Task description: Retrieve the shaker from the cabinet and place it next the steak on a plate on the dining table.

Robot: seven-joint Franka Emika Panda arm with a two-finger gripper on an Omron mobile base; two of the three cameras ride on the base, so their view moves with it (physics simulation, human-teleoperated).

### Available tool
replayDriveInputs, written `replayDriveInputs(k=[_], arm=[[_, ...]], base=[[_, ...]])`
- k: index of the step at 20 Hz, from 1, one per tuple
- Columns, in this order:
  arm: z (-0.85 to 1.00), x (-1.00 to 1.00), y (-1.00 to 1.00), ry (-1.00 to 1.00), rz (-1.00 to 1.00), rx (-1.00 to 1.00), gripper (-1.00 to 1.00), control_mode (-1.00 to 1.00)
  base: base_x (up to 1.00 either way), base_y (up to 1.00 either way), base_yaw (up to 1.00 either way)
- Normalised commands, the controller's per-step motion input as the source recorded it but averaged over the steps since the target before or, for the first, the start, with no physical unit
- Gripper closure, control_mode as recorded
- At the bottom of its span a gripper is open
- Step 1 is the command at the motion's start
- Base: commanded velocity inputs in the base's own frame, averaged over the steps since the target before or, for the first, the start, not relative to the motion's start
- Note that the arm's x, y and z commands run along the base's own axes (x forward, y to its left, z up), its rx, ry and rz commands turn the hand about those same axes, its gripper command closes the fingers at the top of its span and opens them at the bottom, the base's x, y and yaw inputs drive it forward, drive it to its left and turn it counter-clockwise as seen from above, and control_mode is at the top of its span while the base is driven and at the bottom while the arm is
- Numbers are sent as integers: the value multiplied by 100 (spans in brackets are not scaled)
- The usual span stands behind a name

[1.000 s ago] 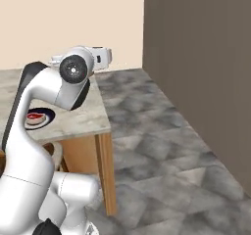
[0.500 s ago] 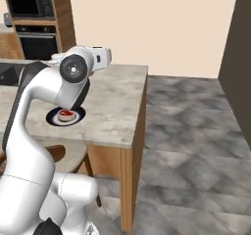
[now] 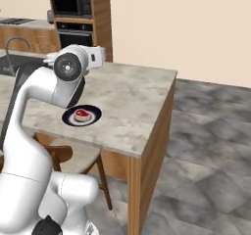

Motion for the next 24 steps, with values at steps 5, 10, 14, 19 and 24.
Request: replayDriveInputs(k=[5,10,14,19,24], arm=[[0,0,0,0,0,0,100,100],[0,0,0,0,0,0,100,100],[0,0,0,0,0,0,100,100],[0,0,0,0,0,0,100,100],[0,0,0,0,0,0,100,100]], base=[[100,-21,21],[100,-17,17],[100,-15,15],[100,0,7],[100,-1,28]])
